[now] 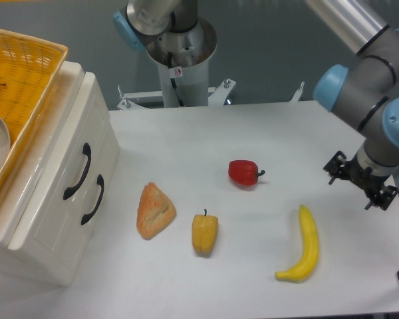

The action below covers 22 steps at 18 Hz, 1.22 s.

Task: Slide open the top white drawer
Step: 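Move the gripper across the table toward the white cabinet's drawers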

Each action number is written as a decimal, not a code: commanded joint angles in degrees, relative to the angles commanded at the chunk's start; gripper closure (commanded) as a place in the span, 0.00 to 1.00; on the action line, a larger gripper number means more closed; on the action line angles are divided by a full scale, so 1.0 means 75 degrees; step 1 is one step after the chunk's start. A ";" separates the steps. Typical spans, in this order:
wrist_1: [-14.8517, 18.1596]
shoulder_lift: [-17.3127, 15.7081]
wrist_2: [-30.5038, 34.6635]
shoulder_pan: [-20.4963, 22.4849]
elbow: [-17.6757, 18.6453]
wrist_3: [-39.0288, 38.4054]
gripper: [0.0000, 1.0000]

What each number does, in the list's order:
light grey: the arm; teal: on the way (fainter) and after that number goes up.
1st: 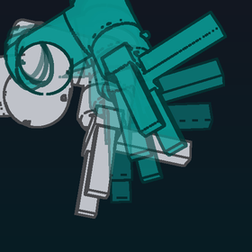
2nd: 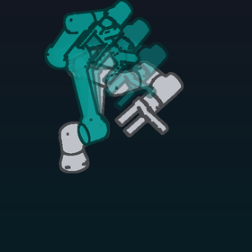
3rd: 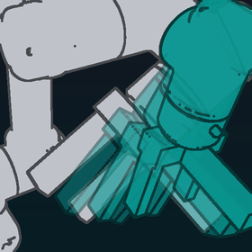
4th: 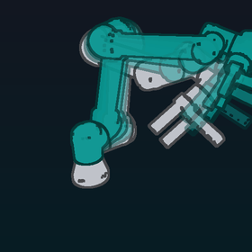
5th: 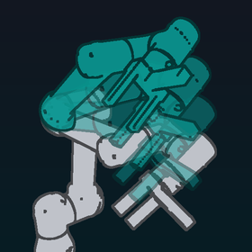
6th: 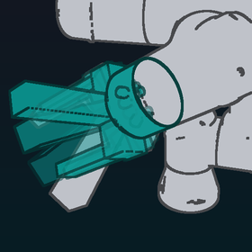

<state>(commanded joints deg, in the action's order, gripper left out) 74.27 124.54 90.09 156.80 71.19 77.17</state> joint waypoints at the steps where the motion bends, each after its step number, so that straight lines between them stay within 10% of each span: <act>1: 0.0023 -0.0035 -0.0023 -0.0001 0.0000 -0.0023 0.00; 12: 0.0363 -0.1124 -0.1043 -0.0492 0.0913 -0.3291 0.00; 22: 0.1675 -0.1874 -0.1521 -0.1699 0.1078 -0.4721 0.00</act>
<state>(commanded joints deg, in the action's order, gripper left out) 86.83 110.49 78.68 144.06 79.28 41.76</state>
